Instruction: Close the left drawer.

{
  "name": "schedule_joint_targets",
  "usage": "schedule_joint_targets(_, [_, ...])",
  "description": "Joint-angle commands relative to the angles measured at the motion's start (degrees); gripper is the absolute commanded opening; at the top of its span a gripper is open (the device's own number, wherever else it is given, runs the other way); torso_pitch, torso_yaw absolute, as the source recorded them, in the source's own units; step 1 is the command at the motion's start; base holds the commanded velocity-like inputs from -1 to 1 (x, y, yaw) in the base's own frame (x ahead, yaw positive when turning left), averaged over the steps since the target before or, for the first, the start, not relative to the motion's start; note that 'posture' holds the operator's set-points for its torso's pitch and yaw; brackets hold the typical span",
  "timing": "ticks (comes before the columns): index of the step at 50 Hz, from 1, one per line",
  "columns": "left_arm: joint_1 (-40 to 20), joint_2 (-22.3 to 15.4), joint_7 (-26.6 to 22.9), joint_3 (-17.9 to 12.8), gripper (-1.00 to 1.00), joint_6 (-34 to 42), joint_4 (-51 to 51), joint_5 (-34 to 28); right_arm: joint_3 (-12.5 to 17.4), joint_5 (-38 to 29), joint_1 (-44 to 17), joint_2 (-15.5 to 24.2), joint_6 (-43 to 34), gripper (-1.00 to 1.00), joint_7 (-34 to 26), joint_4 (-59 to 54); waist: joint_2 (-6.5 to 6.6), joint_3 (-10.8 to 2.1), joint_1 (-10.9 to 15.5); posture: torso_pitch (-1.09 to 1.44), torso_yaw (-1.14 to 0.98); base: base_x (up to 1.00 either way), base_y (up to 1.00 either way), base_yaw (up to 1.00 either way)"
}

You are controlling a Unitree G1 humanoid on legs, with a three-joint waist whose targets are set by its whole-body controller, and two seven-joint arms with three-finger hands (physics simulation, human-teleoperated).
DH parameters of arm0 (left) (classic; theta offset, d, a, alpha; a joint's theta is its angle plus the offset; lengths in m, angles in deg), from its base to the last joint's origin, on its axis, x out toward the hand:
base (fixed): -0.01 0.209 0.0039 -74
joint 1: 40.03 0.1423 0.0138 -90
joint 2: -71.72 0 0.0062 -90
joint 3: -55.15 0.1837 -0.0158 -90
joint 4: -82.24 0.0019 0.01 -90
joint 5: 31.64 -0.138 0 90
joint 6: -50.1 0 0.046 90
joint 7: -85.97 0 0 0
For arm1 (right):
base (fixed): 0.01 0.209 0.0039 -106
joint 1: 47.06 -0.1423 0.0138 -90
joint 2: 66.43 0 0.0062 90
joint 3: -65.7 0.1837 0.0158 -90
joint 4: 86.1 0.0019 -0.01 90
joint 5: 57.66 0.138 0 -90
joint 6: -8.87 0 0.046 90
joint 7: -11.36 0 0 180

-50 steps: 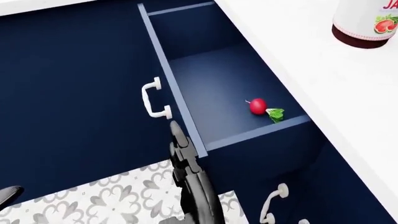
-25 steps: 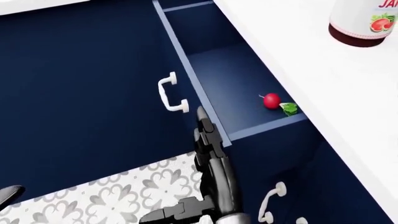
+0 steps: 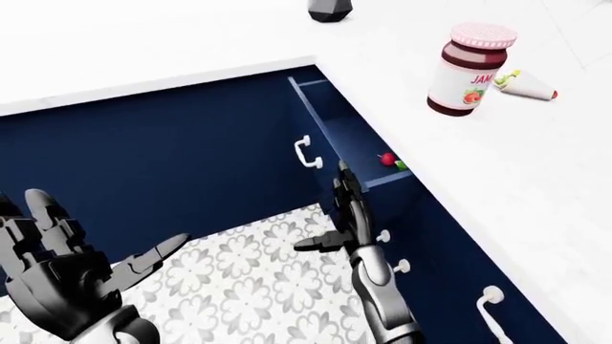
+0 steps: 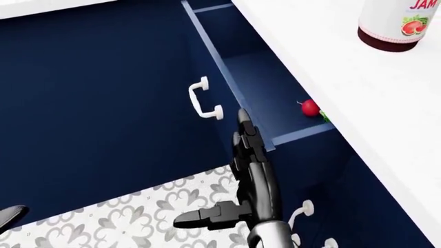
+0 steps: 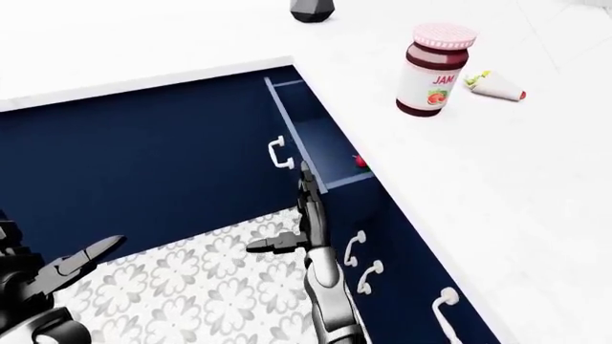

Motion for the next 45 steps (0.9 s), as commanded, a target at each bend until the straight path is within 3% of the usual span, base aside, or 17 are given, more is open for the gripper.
schedule_joint_targets(1, [-0.5,-0.5,-0.1,-0.3,1.00,-1.4,-2.4,-0.1,2.1,1.2,-1.2,0.3,0.8,1.00,1.9,1.5,0.37,-0.72,-0.2,0.00,0.00,0.00,0.00,0.00])
schedule_joint_targets(25, [-0.5,-0.4,-0.3,-0.5,1.00,-0.9,-2.9,0.2,7.1,2.3,-9.2,3.5,6.3,1.00,3.8,-14.4,0.11,-0.70,-0.2,0.00,0.00,0.00,0.00,0.00])
schedule_joint_targets(45, [-0.3,-0.4,-0.6,-0.8,1.00,-0.9,-3.2,0.7,11.0,7.5,-15.0,6.7,10.5,1.00,4.0,-26.8,-0.07,-0.70,-0.2,0.00,0.00,0.00,0.00,0.00])
